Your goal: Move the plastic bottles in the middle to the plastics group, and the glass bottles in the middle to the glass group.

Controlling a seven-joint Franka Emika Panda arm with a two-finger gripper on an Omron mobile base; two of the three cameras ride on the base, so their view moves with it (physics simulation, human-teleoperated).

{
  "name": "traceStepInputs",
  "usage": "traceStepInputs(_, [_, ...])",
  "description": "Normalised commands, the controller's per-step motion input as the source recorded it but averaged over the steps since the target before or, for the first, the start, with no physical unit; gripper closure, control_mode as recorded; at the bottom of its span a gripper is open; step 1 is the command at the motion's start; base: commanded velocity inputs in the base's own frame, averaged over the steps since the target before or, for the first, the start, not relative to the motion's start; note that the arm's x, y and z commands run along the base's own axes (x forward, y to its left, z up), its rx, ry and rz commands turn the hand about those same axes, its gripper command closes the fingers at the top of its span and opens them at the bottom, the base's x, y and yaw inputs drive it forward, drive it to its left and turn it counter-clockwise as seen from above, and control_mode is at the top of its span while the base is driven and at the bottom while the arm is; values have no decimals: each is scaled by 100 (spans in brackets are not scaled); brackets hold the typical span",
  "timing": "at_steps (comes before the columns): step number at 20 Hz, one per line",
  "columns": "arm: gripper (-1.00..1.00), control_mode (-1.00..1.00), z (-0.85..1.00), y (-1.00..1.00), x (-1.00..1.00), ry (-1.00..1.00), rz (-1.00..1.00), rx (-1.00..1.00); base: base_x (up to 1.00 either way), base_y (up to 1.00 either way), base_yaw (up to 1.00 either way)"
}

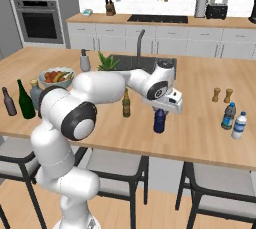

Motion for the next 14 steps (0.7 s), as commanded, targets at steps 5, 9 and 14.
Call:
traceStepInputs(5, [100, -100, -1, -49, -43, -9, 0, 0, 0, 0, 0])
traceStepInputs(9, [100, -100, 0, -45, -19, -13, 0, 0, 0, 0, 0])
traceStepInputs(14, [100, -100, 3, -39, -3, -2, 0, 0, 0, 0, 0])
